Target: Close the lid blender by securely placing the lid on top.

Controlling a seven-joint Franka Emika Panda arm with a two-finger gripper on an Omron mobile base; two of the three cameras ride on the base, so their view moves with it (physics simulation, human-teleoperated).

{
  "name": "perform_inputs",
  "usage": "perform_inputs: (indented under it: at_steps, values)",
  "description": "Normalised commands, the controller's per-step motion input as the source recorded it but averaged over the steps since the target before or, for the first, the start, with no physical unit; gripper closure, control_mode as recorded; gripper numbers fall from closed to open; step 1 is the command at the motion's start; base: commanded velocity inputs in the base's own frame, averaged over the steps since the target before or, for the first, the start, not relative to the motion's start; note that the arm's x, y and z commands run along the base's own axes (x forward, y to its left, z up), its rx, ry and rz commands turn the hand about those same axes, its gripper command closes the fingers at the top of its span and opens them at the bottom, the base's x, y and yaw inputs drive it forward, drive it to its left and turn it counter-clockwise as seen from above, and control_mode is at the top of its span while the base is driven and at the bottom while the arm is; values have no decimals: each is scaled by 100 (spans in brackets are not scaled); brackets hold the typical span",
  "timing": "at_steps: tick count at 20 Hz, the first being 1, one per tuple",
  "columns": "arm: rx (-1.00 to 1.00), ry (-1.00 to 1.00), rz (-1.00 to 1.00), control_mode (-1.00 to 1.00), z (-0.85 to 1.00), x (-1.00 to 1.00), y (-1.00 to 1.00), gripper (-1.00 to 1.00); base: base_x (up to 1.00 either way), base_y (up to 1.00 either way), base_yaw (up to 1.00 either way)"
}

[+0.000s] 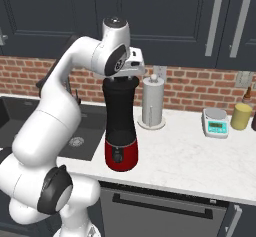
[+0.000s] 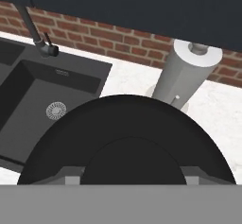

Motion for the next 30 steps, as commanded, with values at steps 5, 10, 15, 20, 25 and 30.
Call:
perform_inputs:
  at_steps: [5,10,15,20,25,30]
  values:
    - [-4,1,0,-100,-47,-20,8,100,0,0,0]
    - [-2,10,0,-100,-32,-33,3,100,0,0,0]
    - [-2,14,0,-100,-30,-36,9,100,0,0,0]
    - [-1,9,0,-100,-33,-18,27,100,0,0,0]
    - [0,0,0,-100,-39,0,35,100,0,0,0]
    - [0,-1,0,-100,-40,0,12,100,0,0,0]
